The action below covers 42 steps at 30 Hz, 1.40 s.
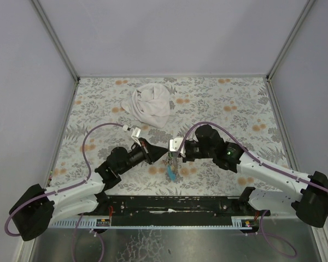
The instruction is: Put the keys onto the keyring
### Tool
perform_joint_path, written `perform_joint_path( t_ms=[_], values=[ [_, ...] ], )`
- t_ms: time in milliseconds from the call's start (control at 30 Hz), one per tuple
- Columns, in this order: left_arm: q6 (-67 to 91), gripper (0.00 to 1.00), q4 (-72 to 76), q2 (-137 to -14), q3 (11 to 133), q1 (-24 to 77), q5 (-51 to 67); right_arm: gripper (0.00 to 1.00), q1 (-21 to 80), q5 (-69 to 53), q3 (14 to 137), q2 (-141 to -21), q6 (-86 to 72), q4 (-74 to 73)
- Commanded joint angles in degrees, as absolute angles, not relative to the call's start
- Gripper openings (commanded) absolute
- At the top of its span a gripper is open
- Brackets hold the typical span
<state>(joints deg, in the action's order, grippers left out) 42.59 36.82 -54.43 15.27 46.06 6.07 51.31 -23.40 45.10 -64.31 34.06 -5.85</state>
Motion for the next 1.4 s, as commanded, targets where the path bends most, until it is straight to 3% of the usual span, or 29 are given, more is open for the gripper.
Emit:
perform_joint_path(
  t_ms=[0,100,200,600,833,1367],
  values=[
    [38.68,0.0,44.76,-52.35,14.28,45.09,-2.04,0.0,52.83,-24.96,44.58,-63.45,31.97,-11.47],
    [36.79,0.0,48.3,-53.17,13.75,45.13,0.79,0.21,52.85,-24.75,43.14,-61.09,29.84,-7.68],
    [34.8,0.0,48.53,-53.79,13.81,45.1,2.58,0.33,52.87,-22.87,42.94,-59.2,29.18,-5.87],
    [25.86,0.0,45.54,-53.28,14.55,45.15,10.59,0.38,52.74,-20.19,42.57,-57.32,30.51,0.27],
    [18.94,0.0,42.07,-52.44,15.17,44.41,14.56,0.38,49.43,-29.4,46.46,-60.82,34.6,-5.49],
    [27.38,0.0,49.75,-54.51,12.48,43.79,9.54,0.46,48.43,-26.0,39.6,-60.27,16.17,12.81]
  ],
)
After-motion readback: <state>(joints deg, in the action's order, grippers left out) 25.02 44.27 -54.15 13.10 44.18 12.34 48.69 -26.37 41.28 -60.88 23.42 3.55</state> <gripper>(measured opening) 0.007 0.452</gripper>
